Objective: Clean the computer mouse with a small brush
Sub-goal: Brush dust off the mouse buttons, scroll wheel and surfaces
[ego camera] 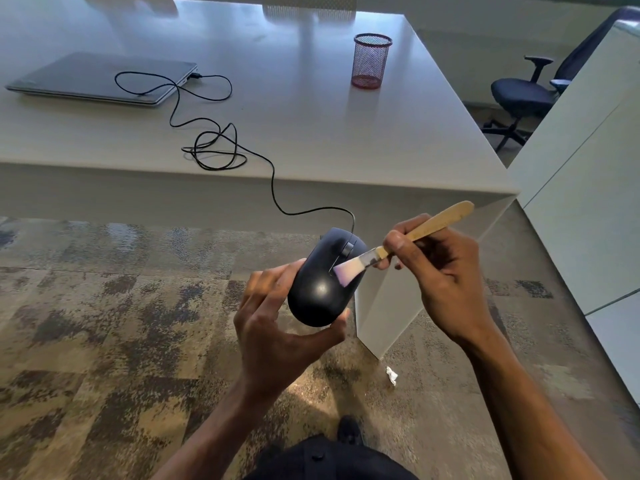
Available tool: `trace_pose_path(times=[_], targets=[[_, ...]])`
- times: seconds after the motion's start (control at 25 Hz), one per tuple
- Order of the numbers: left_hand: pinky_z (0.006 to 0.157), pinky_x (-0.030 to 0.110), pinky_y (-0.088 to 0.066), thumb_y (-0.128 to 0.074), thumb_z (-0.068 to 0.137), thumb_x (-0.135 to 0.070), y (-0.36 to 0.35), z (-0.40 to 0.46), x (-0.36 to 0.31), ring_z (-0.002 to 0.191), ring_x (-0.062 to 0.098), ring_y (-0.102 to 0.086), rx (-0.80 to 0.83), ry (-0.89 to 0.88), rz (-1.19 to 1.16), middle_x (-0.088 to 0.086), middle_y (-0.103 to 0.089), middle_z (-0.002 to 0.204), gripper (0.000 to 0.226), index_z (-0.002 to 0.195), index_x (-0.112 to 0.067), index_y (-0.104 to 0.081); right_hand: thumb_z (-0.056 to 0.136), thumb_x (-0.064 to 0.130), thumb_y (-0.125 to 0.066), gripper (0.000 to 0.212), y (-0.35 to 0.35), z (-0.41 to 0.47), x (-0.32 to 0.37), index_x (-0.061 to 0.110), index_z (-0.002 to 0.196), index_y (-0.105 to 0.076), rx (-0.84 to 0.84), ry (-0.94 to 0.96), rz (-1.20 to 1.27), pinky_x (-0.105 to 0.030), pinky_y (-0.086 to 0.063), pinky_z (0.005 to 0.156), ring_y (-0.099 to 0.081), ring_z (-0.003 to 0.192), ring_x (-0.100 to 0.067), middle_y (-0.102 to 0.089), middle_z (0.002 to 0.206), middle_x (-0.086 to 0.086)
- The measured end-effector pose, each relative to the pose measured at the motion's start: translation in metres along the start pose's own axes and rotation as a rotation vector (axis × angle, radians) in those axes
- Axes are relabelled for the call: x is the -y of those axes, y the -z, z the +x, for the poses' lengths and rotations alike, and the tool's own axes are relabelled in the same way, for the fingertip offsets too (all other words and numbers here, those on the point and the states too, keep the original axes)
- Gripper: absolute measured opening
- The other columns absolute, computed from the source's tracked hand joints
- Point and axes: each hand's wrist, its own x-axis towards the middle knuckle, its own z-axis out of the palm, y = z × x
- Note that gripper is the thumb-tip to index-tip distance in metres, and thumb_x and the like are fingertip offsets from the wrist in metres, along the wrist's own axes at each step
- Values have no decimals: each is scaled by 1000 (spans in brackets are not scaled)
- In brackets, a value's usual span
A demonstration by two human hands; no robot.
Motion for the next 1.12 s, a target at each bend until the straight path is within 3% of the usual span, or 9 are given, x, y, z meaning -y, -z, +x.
trace_pose_path(times=[0.16,0.36,0.52,0.8,1.12], targets=[[85,14,-44,-76,65,-44,1,-1,-1,97,17,-57,-5,-12,-10,1,-60,109,67,110,4,-64,96,23,-55,20,2,6,-2,8,91,-67,-146,-24,-144,-10,-50,68,-70,73,-7,-70,77,5],[86,11,-42,-74,64,-46,3,-2,-2,97,19,-57,2,23,-9,1,-60,109,68,111,3,-64,96,24,-60,11,3,10,2,15,92,-66,-272,16,-236,-8,-51,66,-70,74,2,-68,78,16],[86,11,-41,-74,65,-48,2,-3,-3,95,20,-58,3,21,23,7,-65,107,69,109,4,-65,93,28,-63,10,-1,1,7,19,91,-67,-278,15,-137,-13,-53,69,-72,75,-4,-72,79,17],[87,12,-41,-75,66,-46,2,-4,-3,95,21,-59,-7,-2,45,12,-67,105,67,108,4,-65,92,30,-65,9,-7,-4,9,21,92,-67,-298,40,-168,-16,-56,70,-73,77,-4,-71,83,22],[85,17,-44,-75,66,-46,3,-5,-3,93,24,-61,-8,2,53,13,-68,105,66,107,5,-66,94,29,-63,11,-11,-3,7,18,93,-66,-325,89,-269,-7,-50,68,-69,78,7,-65,84,28]])
